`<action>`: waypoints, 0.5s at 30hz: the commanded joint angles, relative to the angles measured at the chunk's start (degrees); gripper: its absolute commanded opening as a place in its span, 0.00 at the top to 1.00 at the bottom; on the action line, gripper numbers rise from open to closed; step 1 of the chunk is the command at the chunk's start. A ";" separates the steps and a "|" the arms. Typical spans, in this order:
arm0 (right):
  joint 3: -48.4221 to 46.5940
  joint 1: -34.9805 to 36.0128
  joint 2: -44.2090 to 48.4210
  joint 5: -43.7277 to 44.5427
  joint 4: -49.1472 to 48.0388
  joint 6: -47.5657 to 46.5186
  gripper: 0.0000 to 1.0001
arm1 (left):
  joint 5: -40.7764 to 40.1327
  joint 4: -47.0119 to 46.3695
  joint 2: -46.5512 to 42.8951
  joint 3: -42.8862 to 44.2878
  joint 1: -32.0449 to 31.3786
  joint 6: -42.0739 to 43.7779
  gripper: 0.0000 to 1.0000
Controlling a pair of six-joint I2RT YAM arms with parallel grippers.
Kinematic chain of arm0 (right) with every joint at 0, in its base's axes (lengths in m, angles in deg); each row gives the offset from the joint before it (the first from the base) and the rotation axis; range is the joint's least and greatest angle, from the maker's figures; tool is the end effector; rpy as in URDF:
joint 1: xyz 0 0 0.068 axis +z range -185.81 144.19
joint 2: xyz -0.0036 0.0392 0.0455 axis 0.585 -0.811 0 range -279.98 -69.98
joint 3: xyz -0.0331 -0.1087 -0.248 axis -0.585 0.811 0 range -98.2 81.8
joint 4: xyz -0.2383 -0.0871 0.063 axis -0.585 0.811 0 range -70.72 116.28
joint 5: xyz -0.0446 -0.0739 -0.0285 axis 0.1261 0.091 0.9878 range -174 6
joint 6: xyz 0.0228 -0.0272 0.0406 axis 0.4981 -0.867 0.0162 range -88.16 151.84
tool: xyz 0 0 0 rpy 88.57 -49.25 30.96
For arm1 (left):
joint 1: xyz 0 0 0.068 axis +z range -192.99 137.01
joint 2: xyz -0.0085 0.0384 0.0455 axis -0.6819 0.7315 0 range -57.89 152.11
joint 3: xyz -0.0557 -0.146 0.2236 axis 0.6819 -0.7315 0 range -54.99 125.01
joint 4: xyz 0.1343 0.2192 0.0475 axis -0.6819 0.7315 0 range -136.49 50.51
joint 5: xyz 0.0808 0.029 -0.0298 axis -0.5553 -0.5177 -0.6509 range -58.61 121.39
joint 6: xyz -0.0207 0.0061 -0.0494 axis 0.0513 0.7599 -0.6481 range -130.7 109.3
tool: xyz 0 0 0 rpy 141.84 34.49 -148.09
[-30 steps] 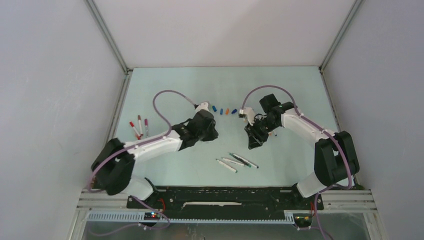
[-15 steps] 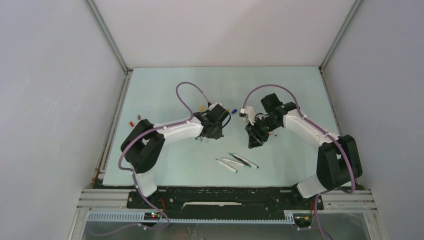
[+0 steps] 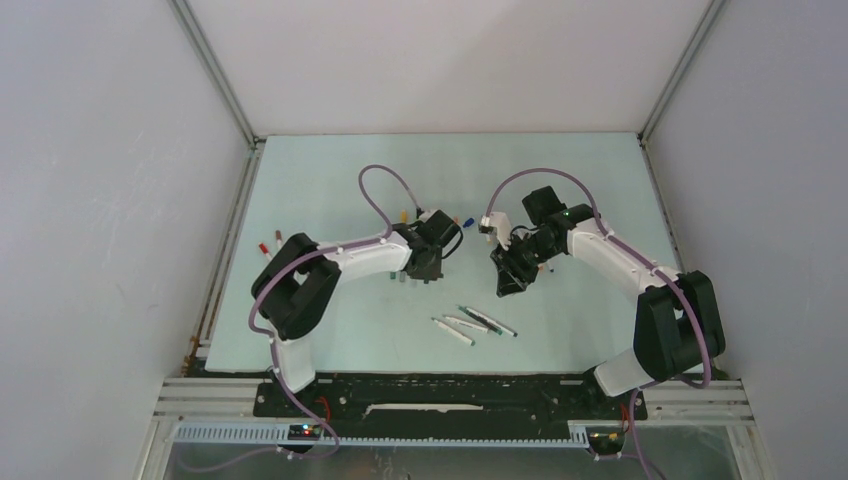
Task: Open the pen caps
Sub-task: Place the pen cap at the center of the board.
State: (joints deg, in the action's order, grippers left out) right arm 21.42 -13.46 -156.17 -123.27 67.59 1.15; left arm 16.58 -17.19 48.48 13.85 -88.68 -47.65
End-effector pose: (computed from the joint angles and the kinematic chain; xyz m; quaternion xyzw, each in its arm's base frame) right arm 0.2476 0.1262 0.2266 -0.4580 0.8140 0.3225 0.1539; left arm 0.2634 -0.2568 0.1655 0.0482 0.9706 -0.0367 0.2329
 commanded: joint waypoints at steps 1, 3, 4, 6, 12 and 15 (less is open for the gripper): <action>-1.75 -0.22 1.64 -1.32 0.31 -1.27 0.62 | -1.26 0.57 0.16 3.23 0.49 1.34 0.80; -1.72 -0.34 1.64 -1.34 0.29 -1.29 0.62 | -1.06 0.78 0.07 3.28 0.46 1.48 0.76; -1.74 -0.36 1.67 -1.34 0.24 -1.29 0.62 | -0.94 0.78 0.07 3.27 0.45 1.52 0.75; -1.76 -0.45 1.79 -1.42 0.29 -1.32 0.62 | -0.83 0.95 -0.21 3.31 0.46 1.53 0.71; -1.76 -0.93 2.65 -2.06 0.51 -1.39 0.62 | 0.37 0.13 -4.06 1.87 0.46 1.82 0.68; -1.76 -1.37 3.44 -2.58 0.66 -1.48 0.62 | 0.86 -1.91 -9.29 -0.49 0.41 3.06 0.68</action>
State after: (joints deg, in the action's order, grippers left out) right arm 21.42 -14.20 -155.32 -123.57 67.88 0.84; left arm 17.02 -16.36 47.52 13.78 -88.55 -46.64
